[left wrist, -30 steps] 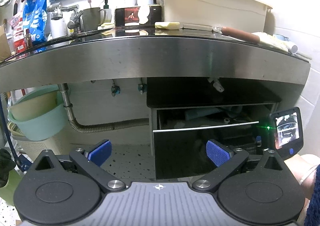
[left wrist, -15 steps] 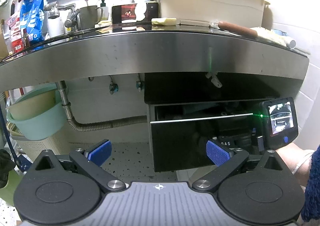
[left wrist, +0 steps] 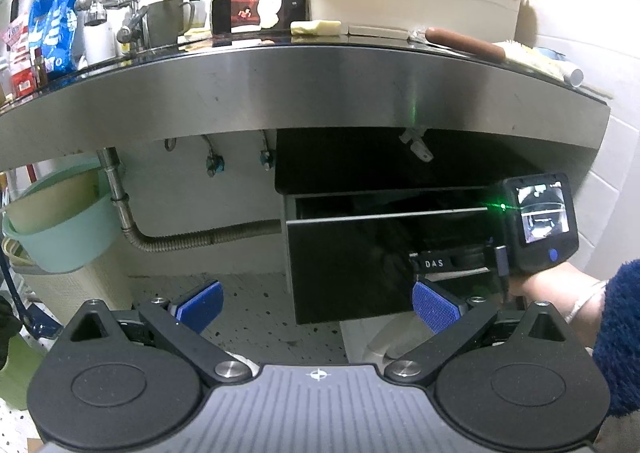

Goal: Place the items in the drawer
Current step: 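Push the drawer fully shut with the right tool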

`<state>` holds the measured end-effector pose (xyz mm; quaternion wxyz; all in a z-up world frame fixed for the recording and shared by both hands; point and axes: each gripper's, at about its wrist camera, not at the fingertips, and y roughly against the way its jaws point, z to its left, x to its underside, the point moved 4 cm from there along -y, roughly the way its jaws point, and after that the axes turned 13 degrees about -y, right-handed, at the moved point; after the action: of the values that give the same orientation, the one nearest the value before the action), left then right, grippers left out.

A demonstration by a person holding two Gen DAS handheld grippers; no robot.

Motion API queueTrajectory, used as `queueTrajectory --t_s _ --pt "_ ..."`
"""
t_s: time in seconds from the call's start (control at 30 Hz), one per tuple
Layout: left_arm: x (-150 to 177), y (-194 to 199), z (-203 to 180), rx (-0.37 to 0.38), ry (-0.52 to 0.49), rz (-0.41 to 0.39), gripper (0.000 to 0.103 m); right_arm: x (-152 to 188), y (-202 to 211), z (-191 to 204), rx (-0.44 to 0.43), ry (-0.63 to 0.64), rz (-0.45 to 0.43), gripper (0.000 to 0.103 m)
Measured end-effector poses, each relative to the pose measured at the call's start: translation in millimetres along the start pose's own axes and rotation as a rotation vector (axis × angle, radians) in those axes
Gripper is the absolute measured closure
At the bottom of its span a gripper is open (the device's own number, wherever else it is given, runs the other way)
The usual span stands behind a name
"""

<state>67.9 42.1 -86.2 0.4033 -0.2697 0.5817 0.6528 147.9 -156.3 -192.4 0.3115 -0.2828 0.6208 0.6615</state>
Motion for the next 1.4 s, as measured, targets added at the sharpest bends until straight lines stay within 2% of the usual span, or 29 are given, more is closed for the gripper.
queueTrajectory --t_s 0.13,0.37,0.53,0.83,1.07,1.23,1.4 --pt "3.0 -1.2 -1.6 0.046 0.032 0.008 0.001 -0.8 -1.0 0.3 0.000 0.000 0.000 0.000" --pt "9.5 -10.9 -3.1 0.054 0.044 0.078 0.001 -3.0 -3.5 1.0 0.000 0.000 -0.001 0.000" --pt "11.6 -8.8 -4.7 0.079 0.053 0.064 0.001 -5.6 -5.9 2.3 0.000 0.000 -0.002 0.000" --pt "17.3 -6.6 -16.1 0.073 0.003 0.078 0.001 -10.2 -9.5 3.0 -0.001 0.001 -0.003 0.000" --pt "20.1 -6.5 -18.5 0.039 0.009 0.102 0.001 -14.2 -15.2 4.1 -0.001 0.001 -0.004 0.000" --pt "20.1 -7.6 -17.1 0.059 0.014 0.112 0.001 -16.2 -17.4 4.7 -0.001 0.002 -0.003 0.000" --pt "23.4 -9.8 -12.1 0.047 0.005 0.110 0.002 -17.8 -19.3 9.4 0.007 -0.001 -0.005 0.000"
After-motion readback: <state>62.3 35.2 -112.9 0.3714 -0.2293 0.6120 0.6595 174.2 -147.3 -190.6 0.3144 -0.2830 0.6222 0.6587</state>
